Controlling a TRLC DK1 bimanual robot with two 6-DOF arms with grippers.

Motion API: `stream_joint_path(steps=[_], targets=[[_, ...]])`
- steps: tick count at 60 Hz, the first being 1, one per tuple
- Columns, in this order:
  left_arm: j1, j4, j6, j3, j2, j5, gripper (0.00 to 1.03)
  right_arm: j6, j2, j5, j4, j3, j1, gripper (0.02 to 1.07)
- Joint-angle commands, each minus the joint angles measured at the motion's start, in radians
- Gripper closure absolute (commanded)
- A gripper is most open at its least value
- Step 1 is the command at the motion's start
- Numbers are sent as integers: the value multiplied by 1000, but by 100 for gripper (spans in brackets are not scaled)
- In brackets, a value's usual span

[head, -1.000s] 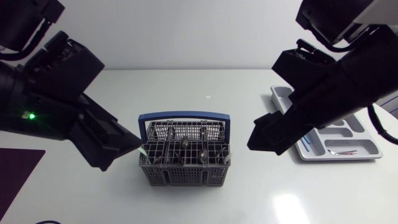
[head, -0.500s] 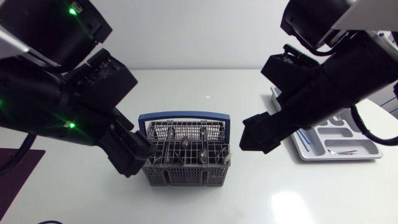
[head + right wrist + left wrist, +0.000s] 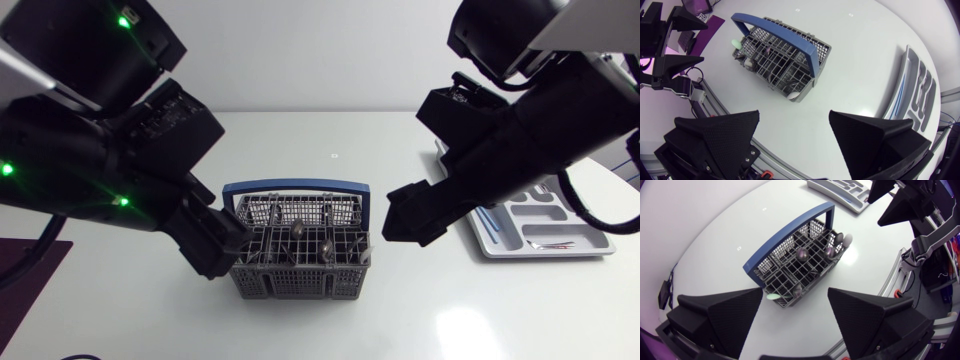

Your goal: Unload the cutlery basket into the drawer organizer.

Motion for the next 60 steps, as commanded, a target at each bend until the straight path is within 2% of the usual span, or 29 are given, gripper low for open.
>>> stream_joint_path(steps=[1, 12, 29, 48, 60], targets=[[-19, 5, 2, -42, 11, -52, 12, 33, 10, 8, 13, -25, 7, 7], [-71, 7, 38, -57, 17, -138, 12, 29, 11, 22, 28, -43, 25, 7], [-149, 24, 58, -76, 55, -193, 12, 13, 16, 28, 51, -66, 39, 7], [-160, 76, 61, -99, 106, -211, 17, 7, 14, 34, 89, -98, 61, 7], [-174, 97, 48, -54, 135, -213, 17, 7, 13, 36, 102, -123, 67, 7]])
